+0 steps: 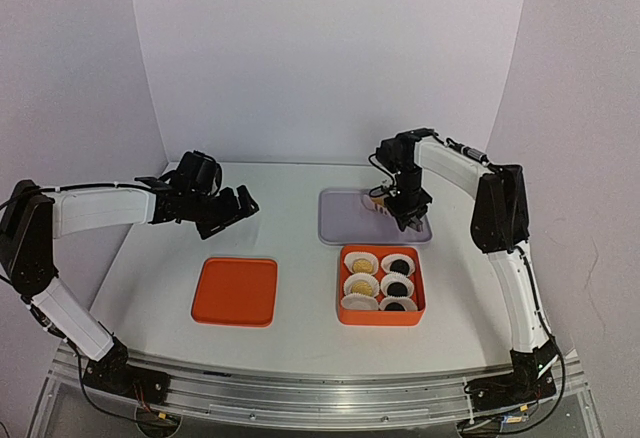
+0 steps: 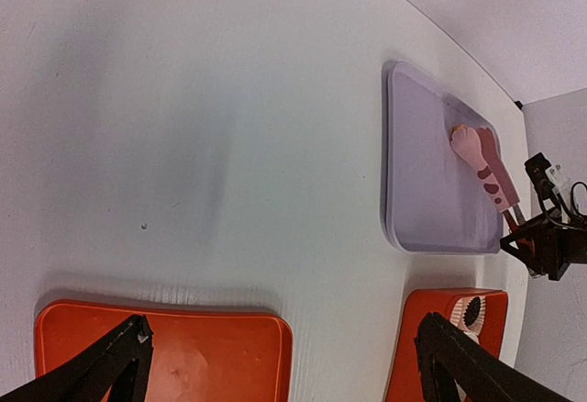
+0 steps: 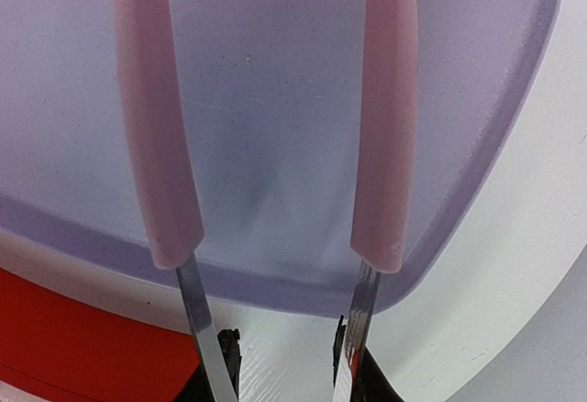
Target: Pack the cookies
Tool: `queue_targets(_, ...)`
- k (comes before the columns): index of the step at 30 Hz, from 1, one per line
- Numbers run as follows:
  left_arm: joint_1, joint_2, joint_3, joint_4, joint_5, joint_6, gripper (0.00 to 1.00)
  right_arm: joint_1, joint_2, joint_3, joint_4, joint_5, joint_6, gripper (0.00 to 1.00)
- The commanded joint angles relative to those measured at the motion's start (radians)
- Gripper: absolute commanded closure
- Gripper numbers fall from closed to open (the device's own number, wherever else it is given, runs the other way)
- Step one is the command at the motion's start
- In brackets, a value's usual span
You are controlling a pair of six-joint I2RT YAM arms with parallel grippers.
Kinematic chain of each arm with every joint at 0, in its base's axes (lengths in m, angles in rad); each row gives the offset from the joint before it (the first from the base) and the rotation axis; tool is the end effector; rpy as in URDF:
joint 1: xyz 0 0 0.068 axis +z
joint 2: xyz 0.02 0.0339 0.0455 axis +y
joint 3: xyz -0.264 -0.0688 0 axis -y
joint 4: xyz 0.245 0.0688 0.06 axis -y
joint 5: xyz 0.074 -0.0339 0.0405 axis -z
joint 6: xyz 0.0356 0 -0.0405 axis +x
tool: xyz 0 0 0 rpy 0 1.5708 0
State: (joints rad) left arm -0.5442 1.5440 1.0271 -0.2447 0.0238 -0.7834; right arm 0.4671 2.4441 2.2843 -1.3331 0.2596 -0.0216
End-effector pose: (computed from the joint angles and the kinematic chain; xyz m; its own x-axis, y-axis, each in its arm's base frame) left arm 0.2861 -0.1741 0.2329 -0.7940 -0.3441 -0.5012 -0.0395 0.8518 -0.5224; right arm 0.4347 0.2090 0.1952 -0.8809 -0.4677 -0.0723 -0.4365 0.8621 -0.2575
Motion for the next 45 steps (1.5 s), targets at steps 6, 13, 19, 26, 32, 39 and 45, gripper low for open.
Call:
queue_targets(6, 0.004, 0.005, 0.047, -0.001, -0.013, 0.007, 0.00, -0.002, 0.033, 0.060, -0.159, -0.029, 0.008, 0.72)
queue_targets(13, 0.004, 0.007, 0.049, -0.004, -0.014, 0.009, 0.00, -0.002, 0.033, 0.059, -0.161, -0.016, 0.008, 0.78)
queue_targets(19, 0.004, 0.003, 0.051, -0.005, -0.014, 0.011, 0.00, -0.001, -0.001, 0.048, -0.160, -0.008, 0.007, 0.87)
queue_targets(26, 0.004, -0.009, 0.039, 0.002, -0.010, 0.009, 0.00, -0.001, -0.078, 0.014, -0.158, -0.029, 0.004, 1.00)
queue_targets(32, 0.005, -0.022, 0.023, 0.012, -0.009, 0.006, 0.00, -0.001, -0.208, -0.098, -0.123, -0.097, -0.007, 1.00)
queue_targets(39, 0.004, -0.039, 0.008, 0.023, -0.010, 0.003, 0.00, 0.026, -0.465, -0.401, -0.062, -0.249, -0.037, 1.00)
queue_targets(45, 0.004, -0.035, 0.010, 0.026, -0.014, 0.003, 0.00, 0.127, -0.741, -0.702, -0.025, -0.323, -0.076, 1.00)
